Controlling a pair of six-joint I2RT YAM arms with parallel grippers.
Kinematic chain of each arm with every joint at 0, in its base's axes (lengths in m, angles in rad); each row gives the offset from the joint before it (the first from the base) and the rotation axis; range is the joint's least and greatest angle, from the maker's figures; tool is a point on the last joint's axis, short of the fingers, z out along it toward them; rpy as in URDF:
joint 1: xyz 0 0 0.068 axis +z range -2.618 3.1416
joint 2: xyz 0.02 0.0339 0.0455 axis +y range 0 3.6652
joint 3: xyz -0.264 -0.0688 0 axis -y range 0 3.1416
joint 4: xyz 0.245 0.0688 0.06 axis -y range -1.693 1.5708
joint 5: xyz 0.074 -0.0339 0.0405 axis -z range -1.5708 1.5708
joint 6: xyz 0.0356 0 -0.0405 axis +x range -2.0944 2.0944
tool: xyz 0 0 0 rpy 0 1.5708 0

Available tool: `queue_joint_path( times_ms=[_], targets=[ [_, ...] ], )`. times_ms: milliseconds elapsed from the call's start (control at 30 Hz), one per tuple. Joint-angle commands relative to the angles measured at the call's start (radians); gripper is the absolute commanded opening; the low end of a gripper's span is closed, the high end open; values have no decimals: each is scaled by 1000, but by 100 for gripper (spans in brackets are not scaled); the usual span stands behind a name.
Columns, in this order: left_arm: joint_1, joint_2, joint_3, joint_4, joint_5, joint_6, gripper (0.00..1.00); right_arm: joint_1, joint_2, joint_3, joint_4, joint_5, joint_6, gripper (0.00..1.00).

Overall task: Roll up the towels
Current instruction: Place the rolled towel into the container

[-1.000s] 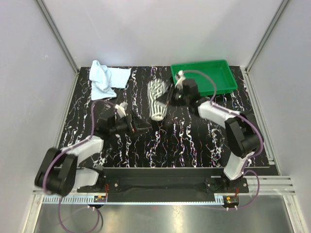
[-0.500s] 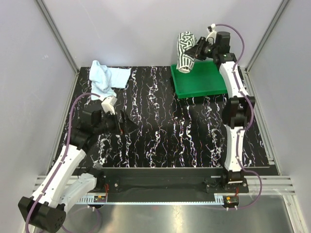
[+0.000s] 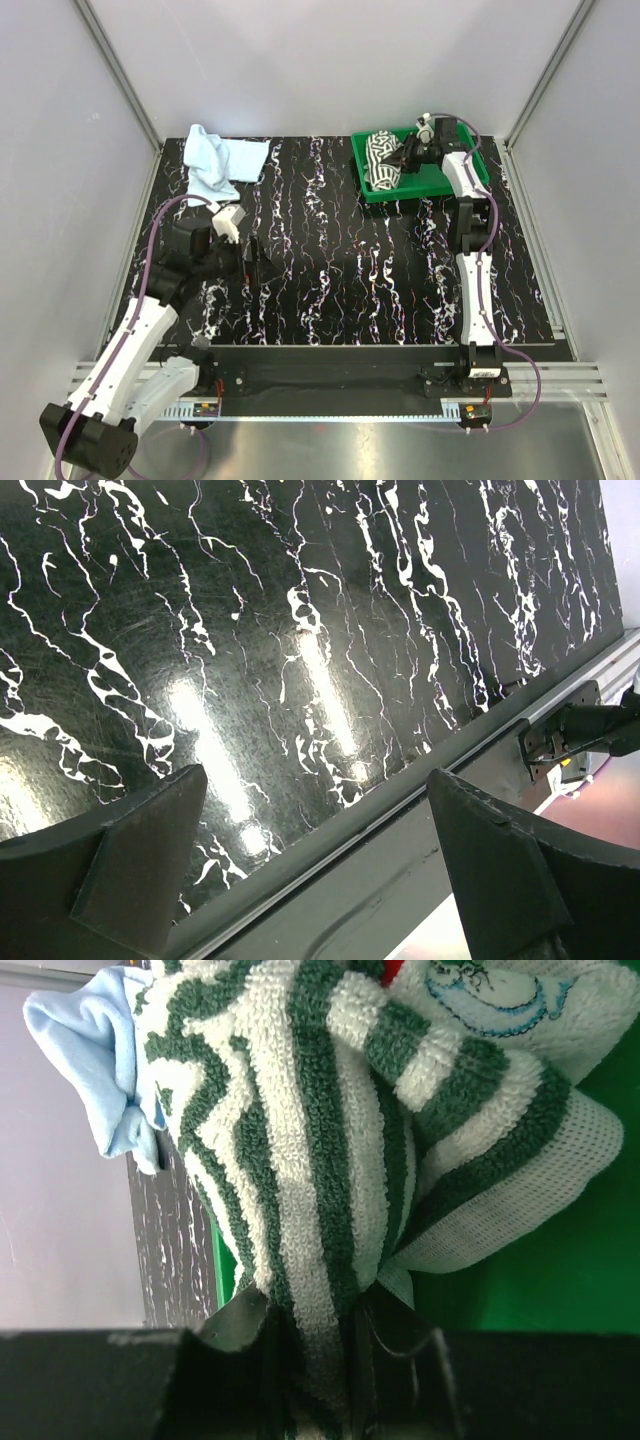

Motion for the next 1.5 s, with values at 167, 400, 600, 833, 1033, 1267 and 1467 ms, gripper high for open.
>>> queue_joint_path(
  times_ms=[167,400,600,833,1033,1267,1467],
  targets=[
    [12,14,-23,84,35,21,99,59,28,60,-102,62,-65,16],
    [14,15,-37,104,20,16,99,67,-5,-19,-119,209,-91,42],
    [17,15,-40,110,11,13,99,67,-44,-16,-170,322,-114,77],
    [19,18,-44,114,3,12,99,61,-115,-44,-176,324,-123,85],
    [20,25,-44,114,-3,10,99,61,-155,-55,-173,304,-120,86],
    [20,29,-46,116,-6,9,99,58,-204,-65,-162,284,-119,92],
    [20,31,-46,116,-9,9,99,58,-242,-65,-161,287,-115,99]
  ],
)
